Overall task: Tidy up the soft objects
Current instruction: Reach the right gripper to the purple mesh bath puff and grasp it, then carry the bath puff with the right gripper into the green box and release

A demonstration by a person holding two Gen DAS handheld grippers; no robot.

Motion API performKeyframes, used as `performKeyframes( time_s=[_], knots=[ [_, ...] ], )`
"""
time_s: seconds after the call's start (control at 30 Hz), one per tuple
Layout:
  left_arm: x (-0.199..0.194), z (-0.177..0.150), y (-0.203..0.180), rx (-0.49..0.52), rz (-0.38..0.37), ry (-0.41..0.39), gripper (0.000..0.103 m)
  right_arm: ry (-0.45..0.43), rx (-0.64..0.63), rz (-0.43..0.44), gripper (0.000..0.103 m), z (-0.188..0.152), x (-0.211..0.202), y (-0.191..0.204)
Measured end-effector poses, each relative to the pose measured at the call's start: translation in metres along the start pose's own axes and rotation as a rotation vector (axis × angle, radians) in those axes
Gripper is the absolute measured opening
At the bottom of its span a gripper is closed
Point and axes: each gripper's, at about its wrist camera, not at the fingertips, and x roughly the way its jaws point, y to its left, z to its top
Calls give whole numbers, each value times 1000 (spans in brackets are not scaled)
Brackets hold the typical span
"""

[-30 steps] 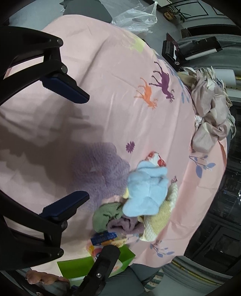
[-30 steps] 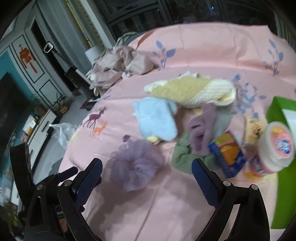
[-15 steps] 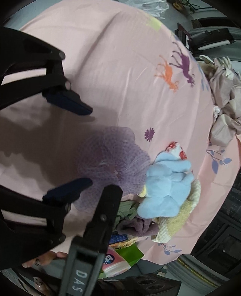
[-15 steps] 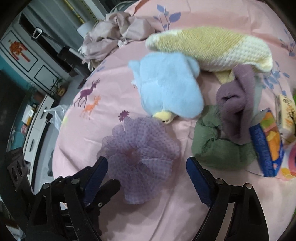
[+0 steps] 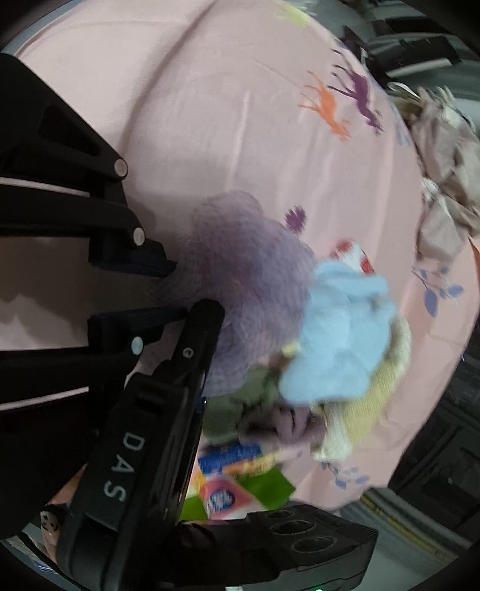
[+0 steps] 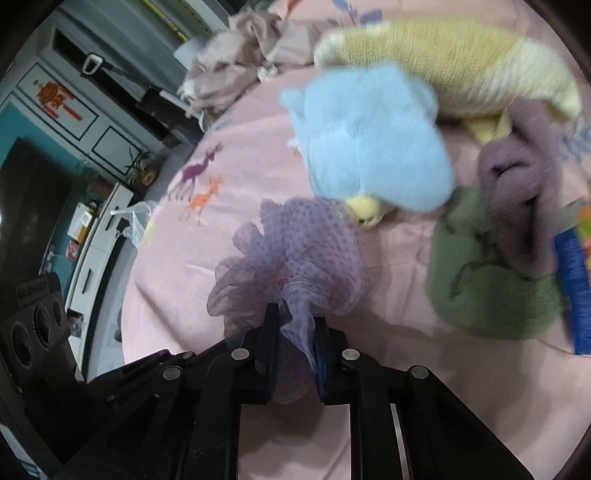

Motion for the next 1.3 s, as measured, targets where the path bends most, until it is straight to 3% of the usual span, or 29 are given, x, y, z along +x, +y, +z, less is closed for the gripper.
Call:
performKeyframes(
  time_s=[0.3,0.57,0.83,1.1,1.3],
  knots=[
    [-51,13,-76,194,-132,-166,11,-269,-13,-80,17,-10,-111,1],
    [-59,21,-160,346,-235,-189,12,-457,49,-194,17,-27,-198,-38],
    [-43,24,-238,483,-288,-167,12,-566,180,-236,17,-44,-251,-96],
    [-19,13,-293,573,-330,-106,12,-605,311,-276,17,-60,-276,-148],
    [2,7,-323,628,-321,-70,12,-617,410,-265,17,-76,-286,-183]
  ],
)
